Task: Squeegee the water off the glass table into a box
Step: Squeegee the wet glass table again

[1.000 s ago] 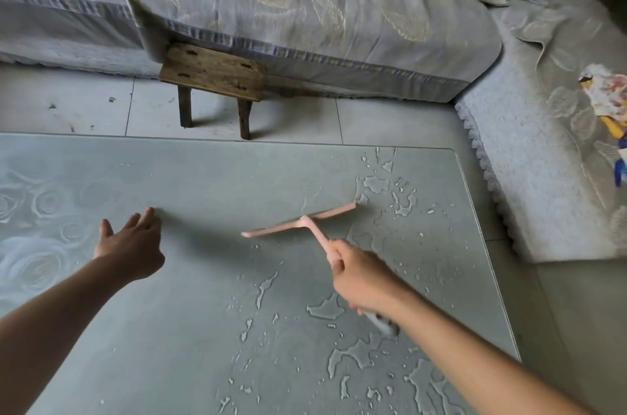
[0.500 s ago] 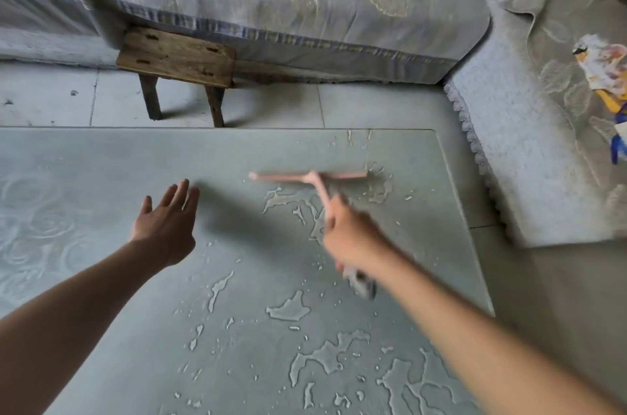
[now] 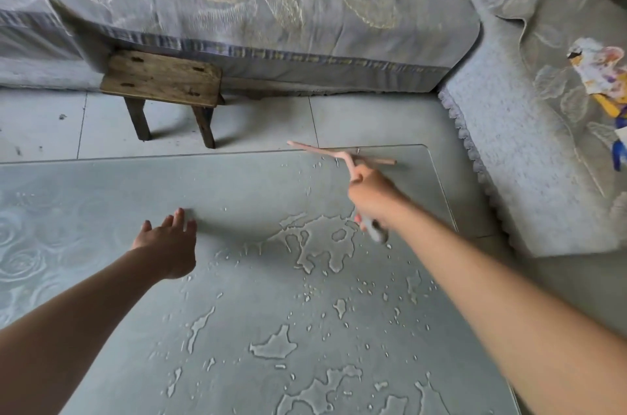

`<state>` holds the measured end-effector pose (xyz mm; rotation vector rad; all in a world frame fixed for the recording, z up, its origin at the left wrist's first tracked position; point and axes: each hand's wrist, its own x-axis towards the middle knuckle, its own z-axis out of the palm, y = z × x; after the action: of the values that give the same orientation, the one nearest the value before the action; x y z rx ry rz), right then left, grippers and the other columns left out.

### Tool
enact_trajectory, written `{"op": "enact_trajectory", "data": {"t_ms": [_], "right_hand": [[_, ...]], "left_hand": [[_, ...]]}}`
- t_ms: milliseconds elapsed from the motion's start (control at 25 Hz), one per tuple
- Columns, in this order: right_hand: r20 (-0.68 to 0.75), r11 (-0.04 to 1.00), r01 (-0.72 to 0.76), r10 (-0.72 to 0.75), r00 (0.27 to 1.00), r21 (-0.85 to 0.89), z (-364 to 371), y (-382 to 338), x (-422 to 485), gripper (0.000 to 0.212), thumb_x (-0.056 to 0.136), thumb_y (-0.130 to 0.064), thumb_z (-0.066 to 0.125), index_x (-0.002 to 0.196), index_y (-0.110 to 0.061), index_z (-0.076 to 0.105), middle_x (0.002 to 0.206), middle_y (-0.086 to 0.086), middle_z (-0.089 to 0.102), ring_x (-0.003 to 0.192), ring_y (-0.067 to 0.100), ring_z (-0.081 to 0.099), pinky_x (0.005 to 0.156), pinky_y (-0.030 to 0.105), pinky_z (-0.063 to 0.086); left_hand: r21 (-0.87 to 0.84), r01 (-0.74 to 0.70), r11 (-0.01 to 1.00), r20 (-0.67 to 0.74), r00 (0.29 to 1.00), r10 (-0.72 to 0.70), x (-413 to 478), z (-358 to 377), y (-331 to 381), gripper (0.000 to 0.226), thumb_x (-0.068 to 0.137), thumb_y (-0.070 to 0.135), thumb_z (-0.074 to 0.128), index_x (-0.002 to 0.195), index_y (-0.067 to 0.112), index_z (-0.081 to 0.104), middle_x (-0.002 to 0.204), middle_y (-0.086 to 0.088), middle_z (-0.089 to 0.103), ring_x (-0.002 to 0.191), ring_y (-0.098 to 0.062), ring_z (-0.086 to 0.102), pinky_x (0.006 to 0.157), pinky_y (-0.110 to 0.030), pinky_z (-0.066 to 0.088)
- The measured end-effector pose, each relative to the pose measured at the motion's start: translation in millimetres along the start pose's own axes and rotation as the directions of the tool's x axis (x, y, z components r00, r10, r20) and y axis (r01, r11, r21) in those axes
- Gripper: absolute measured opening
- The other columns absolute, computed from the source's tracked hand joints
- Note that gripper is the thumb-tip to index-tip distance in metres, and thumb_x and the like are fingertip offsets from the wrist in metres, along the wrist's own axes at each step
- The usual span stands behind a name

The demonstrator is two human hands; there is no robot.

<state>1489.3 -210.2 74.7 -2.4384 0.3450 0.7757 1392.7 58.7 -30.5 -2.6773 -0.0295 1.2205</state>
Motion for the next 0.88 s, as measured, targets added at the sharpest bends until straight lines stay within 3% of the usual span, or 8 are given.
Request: {"op": "enact_trajectory", "data": {"t_ms": [80, 200, 320, 440, 640, 720, 800, 880], "right_hand": [[0.056, 0.996, 0.07, -0.066, 0.996, -0.057, 33, 19, -40, 0.022, 0.098, -0.02, 0.033, 0.116, -0.017, 0.044, 0.095, 0.015, 0.064, 0.07, 0.031, 0.068, 0.057, 0.035, 0.054], [0.251, 0.996, 0.079, -0.086, 0.964, 0.04, 36, 26, -98, 0.013, 0.096, -0.027, 0.035, 0.099, -0.029, 0.048, 0.062, -0.004, 0.063, 0.039, 0.012, 0.059, 0.033, 0.021, 0.042], [0.136, 0.992, 0.103, -0.112, 0.984, 0.068, -12, 9, -58, 0.017, 0.095, -0.025, 0.037, 0.096, -0.03, 0.054, 0.047, -0.005, 0.056, 0.03, 0.01, 0.053, 0.031, 0.018, 0.038], [-0.037, 0.994, -0.018, 0.022, 0.999, 0.105, -37, -18, 8, 0.022, 0.094, -0.016, 0.036, 0.105, -0.017, 0.055, 0.06, 0.006, 0.051, 0.037, 0.018, 0.051, 0.041, 0.021, 0.038], [0.009, 0.999, 0.036, -0.036, 0.999, -0.005, 43, 18, -41, 0.022, 0.097, -0.017, 0.035, 0.118, -0.016, 0.04, 0.093, 0.019, 0.064, 0.074, 0.034, 0.066, 0.063, 0.039, 0.055], [0.113, 0.998, 0.065, -0.066, 0.991, 0.007, 68, 36, -111, 0.021, 0.098, -0.025, 0.032, 0.118, -0.022, 0.04, 0.09, 0.017, 0.065, 0.076, 0.036, 0.066, 0.067, 0.045, 0.056], [0.137, 0.996, 0.093, -0.092, 0.986, 0.0, 57, 34, -136, 0.02, 0.098, -0.029, 0.032, 0.113, -0.029, 0.047, 0.08, 0.008, 0.063, 0.066, 0.026, 0.065, 0.06, 0.037, 0.056], [0.096, 0.992, 0.117, -0.112, 0.989, -0.053, 26, 32, -106, 0.018, 0.098, -0.027, 0.036, 0.107, -0.028, 0.051, 0.071, 0.0, 0.06, 0.046, 0.011, 0.058, 0.039, 0.025, 0.046]], "left_hand": [[-0.029, -0.007, 1.0, 0.018, 1.0, 0.008, -1, 3, -2, 0.068, 0.094, 0.021, 0.034, 0.153, 0.013, 0.0, 0.159, -0.014, -0.013, 0.148, -0.023, 0.004, 0.118, -0.046, 0.011], [-0.052, -0.018, 0.998, 0.052, 0.998, 0.021, -5, 4, -7, 0.07, 0.094, 0.019, 0.033, 0.153, 0.015, -0.003, 0.158, -0.012, -0.019, 0.149, -0.022, -0.001, 0.119, -0.046, 0.008], [-0.031, -0.01, 0.999, 0.054, 0.998, 0.012, -4, 0, -6, 0.068, 0.094, 0.018, 0.031, 0.153, 0.014, -0.004, 0.158, -0.014, -0.019, 0.149, -0.022, -0.001, 0.119, -0.046, 0.007], [0.032, 0.02, 0.999, 0.052, 0.998, -0.022, -2, -4, 3, 0.065, 0.095, 0.019, 0.029, 0.152, 0.008, 0.0, 0.157, -0.021, -0.014, 0.148, -0.027, 0.003, 0.119, -0.045, 0.007], [0.041, 0.039, 0.998, 0.057, 0.998, -0.041, 2, -7, 10, 0.062, 0.096, 0.018, 0.029, 0.151, 0.001, 0.006, 0.155, -0.028, -0.009, 0.147, -0.033, 0.007, 0.119, -0.042, 0.009], [-0.006, 0.036, 0.999, 0.07, 0.997, -0.035, 1, -5, 7, 0.062, 0.097, 0.019, 0.028, 0.151, 0.002, 0.003, 0.156, -0.026, -0.013, 0.147, -0.032, 0.005, 0.12, -0.041, 0.011], [-0.061, 0.021, 0.998, 0.07, 0.997, -0.016, -2, -4, 5, 0.062, 0.097, 0.018, 0.026, 0.152, 0.005, 0.0, 0.156, -0.023, -0.017, 0.148, -0.029, 0.002, 0.12, -0.041, 0.012], [-0.092, 0.003, 0.996, 0.044, 0.999, 0.001, -4, -1, 3, 0.063, 0.096, 0.017, 0.026, 0.152, 0.006, -0.001, 0.156, -0.02, -0.018, 0.148, -0.028, 0.001, 0.118, -0.04, 0.017]]}}
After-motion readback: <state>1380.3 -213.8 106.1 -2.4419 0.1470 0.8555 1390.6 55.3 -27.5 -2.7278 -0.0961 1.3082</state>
